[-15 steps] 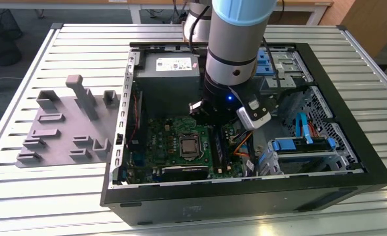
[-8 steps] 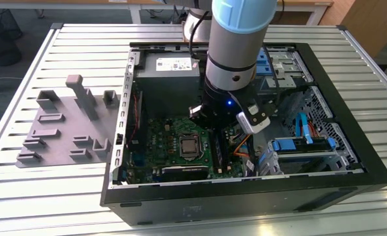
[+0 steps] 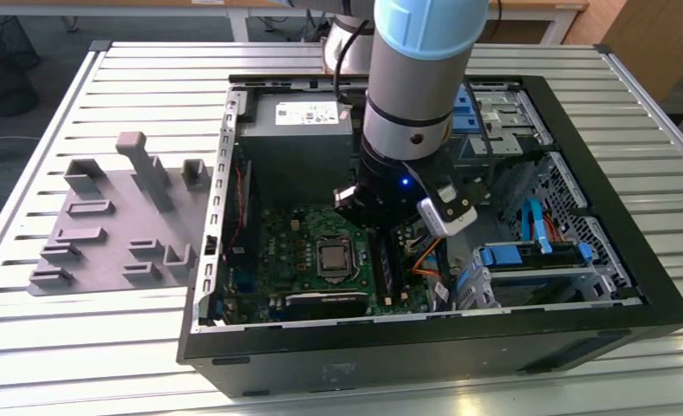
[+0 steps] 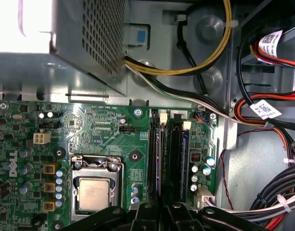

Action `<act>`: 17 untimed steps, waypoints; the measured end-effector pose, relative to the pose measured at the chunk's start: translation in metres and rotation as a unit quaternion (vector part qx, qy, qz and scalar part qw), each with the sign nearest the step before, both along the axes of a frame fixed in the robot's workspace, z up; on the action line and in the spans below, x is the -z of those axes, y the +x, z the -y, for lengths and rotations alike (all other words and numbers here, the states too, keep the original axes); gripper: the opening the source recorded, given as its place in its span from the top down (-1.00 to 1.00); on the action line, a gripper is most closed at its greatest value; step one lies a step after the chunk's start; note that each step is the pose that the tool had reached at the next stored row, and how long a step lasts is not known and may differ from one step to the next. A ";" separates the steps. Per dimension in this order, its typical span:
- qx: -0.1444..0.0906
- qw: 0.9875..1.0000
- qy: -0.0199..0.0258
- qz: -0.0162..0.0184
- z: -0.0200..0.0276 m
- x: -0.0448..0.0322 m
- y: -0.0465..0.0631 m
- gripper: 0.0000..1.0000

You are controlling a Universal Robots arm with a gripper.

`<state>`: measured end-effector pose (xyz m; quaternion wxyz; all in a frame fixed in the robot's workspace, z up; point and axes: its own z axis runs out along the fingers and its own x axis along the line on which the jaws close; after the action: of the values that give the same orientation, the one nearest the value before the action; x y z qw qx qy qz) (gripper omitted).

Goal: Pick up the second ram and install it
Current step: 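Insert the second ram into the second slot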

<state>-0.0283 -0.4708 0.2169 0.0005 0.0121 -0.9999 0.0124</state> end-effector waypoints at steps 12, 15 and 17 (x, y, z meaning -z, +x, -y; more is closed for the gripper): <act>0.006 1.000 0.004 -0.002 0.0023 0.0003 0.003 0.72; 0.008 1.000 0.004 -0.002 0.0024 0.0005 0.004 0.72; 0.008 1.000 0.004 -0.002 0.0024 0.0006 0.004 0.72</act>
<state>-0.0239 -0.4732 0.2163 0.0029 0.0043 -0.9999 0.0088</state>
